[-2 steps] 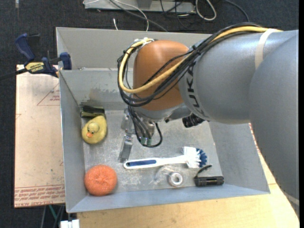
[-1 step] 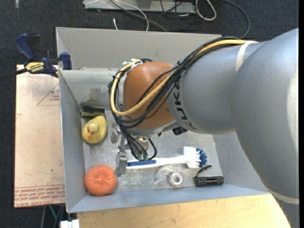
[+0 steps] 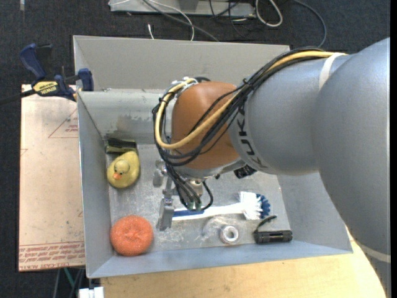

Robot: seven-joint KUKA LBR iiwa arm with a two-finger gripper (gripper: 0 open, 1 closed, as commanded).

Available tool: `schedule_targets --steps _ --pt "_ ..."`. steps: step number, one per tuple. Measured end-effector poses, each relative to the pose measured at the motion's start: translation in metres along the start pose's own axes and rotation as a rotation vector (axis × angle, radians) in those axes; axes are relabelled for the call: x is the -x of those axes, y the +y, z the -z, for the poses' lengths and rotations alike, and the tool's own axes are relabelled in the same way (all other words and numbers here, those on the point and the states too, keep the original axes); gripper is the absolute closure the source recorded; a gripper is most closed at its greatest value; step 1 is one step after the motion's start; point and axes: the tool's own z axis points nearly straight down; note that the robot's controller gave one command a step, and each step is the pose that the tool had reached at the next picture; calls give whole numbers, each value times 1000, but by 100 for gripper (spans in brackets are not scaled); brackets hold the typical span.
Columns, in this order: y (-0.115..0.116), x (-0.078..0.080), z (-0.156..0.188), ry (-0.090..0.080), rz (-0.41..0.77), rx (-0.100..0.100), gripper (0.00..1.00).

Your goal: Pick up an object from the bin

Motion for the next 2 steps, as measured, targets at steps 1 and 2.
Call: schedule_targets --steps 1,2 --pt "14 -21 -48 4 36 -1 0" --pt "1 -27 -57 -4 46 1 0"
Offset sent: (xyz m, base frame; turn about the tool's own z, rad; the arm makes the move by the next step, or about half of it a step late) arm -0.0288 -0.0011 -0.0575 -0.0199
